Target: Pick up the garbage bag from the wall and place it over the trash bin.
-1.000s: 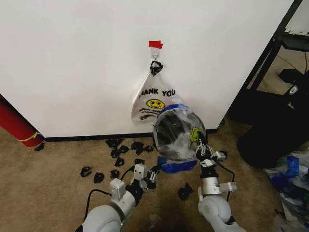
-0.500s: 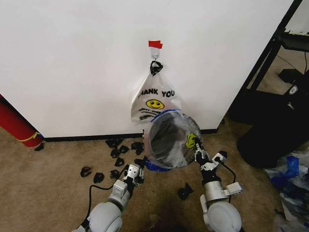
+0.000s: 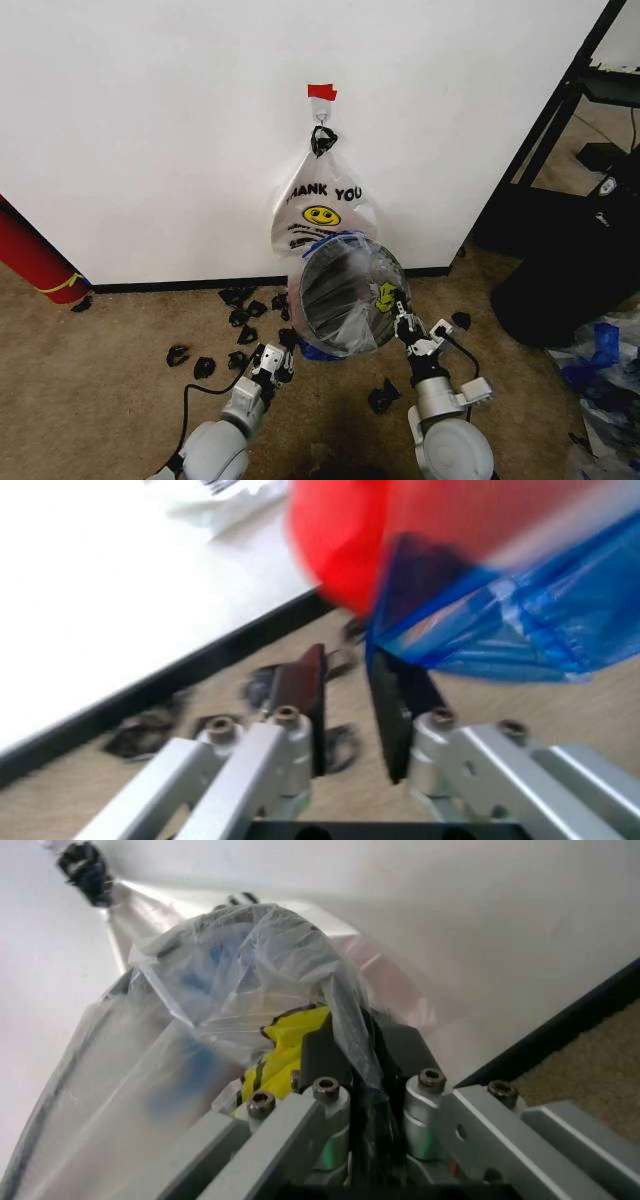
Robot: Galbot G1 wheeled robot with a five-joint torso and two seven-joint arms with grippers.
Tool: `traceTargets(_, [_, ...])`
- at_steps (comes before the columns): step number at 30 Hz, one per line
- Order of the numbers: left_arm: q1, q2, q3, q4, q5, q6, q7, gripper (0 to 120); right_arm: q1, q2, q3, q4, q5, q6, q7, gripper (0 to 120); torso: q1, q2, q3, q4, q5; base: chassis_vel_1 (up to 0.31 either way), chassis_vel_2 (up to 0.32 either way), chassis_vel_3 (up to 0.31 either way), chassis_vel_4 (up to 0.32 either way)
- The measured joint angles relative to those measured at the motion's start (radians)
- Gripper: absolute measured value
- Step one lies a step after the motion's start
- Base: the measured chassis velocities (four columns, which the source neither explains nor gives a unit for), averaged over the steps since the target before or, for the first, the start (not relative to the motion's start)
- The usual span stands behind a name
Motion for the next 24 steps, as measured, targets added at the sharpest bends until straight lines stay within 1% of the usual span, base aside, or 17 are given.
traceTargets(1, [0.003,0.016,-0.013,0.018,0.016,-0.011,0.001,28,0.006,0.006,0.004,-0.008,0.002,0.0,0.007,0,0.0,0.0,0.0,0.0001,0.0001,0.0,0.0,0.0,0.0])
traceTargets(4, [0.012,0.034,-0.031,0.031,0.014,-0.041,0.001,41,0.014,0.017,0.006,-0.021,0.007,0.0,0.017,0,0.0,0.0,0.0,0.0001,0.0,0.0,0.0,0.0,0.0])
traceTargets(5, [0.012,0.034,-0.031,0.031,0.014,-0.041,0.001,41,0.014,0.017,0.006,-0.021,0.007,0.0,0.017,0,0.0,0.0,0.0,0.0001,0.0,0.0,0.0,0.0,0.0])
traceTargets(6, [0.014,0.036,-0.035,0.031,0.009,-0.049,0.002,44,0.016,0.019,0.006,-0.024,0.008,0.0,0.019,0,0.0,0.0,0.0,0.0001,0.0,0.0,0.0,0.0,0.0])
traceTargets(7, [0.016,0.039,-0.037,0.029,-0.004,-0.062,0.011,51,0.019,0.025,0.005,-0.029,0.008,0.0,0.02,0,0.0,0.0,0.0,0.0,0.0,0.0,0.0,0.0,0.0])
traceTargets(8, [0.016,0.039,-0.037,0.029,-0.004,-0.062,0.011,51,0.019,0.025,0.005,-0.029,0.008,0.0,0.02,0,0.0,0.0,0.0,0.0,0.0,0.0,0.0,0.0,0.0])
traceTargets(10, [0.013,0.035,-0.033,0.025,-0.031,-0.099,0.06,63,0.023,0.033,-0.002,-0.034,0.009,0.0,0.021,0,0.0,0.0,0.0,0.0,0.0003,0.0,0.0,0.0,0.0])
traceTargets(12, [0.011,0.031,-0.031,0.027,-0.032,-0.113,0.072,65,0.023,0.034,-0.004,-0.034,0.009,0.0,0.02,0,0.0,0.0,0.0,0.0001,0.0002,0.0,0.0,0.0,0.0])
traceTargets(13, [0.007,0.022,-0.028,0.031,-0.031,-0.132,0.087,71,0.023,0.035,-0.006,-0.033,0.008,-0.001,0.019,0,0.0,0.0,0.0,0.0,0.0,0.0,0.0,0.0,0.0])
traceTargets(14, [0.006,0.018,-0.028,0.033,-0.03,-0.142,0.096,73,0.023,0.035,-0.007,-0.033,0.007,-0.001,0.019,0,0.0,0.0,0.0,0.0,-0.0002,0.0,0.0,0.0,0.0])
traceTargets(16, [0.01,0.012,-0.037,0.03,-0.025,-0.165,0.14,81,0.023,0.035,-0.005,-0.035,-0.001,0.0,0.016,0,0.0,0.0,0.0,-0.0002,-0.0001,0.0,0.0,0.0,0.0])
traceTargets(18, [0.036,0.028,-0.08,-0.001,-0.015,-0.186,0.276,93,0.031,0.038,0.007,-0.053,-0.013,0.015,0.007,0,0.0,0.0,0.0,0.0,0.0003,0.0,0.0,0.0,0.0])
traceTargets(19, [0.036,0.028,-0.08,-0.001,-0.015,-0.186,0.276,93,0.031,0.038,0.007,-0.053,-0.013,0.015,0.007,0,0.0,0.0,0.0,0.0,0.0003,0.0,0.0,0.0,0.0])
traceTargets(20, [0.042,0.033,-0.091,-0.008,-0.01,-0.193,0.314,94,0.033,0.04,0.01,-0.058,-0.015,0.018,0.005,0,0.0,0.0,0.0,0.0001,0.0003,0.0,0.0,0.0,0.0])
traceTargets(21, [0.054,0.04,-0.112,-0.024,0.003,-0.206,0.382,98,0.039,0.046,0.015,-0.069,-0.02,0.027,0.002,0,0.0,0.0,0.0,0.0001,0.0002,0.0,0.0,0.0,0.0])
traceTargets(23, [0.066,0.041,-0.135,-0.051,0.018,-0.226,0.432,100,0.05,0.058,0.019,-0.096,-0.037,0.043,-0.008,0,0.0,0.0,0.0,0.0001,0.0003,0.0,0.0,0.0,0.0])
traceTargets(24, [0.068,0.039,-0.139,-0.063,0.02,-0.231,0.409,100,0.054,0.063,0.02,-0.109,-0.051,0.052,-0.013,0,0.0,0.0,0.0,0.0001,0.0003,0.0,0.0,0.0,0.0])
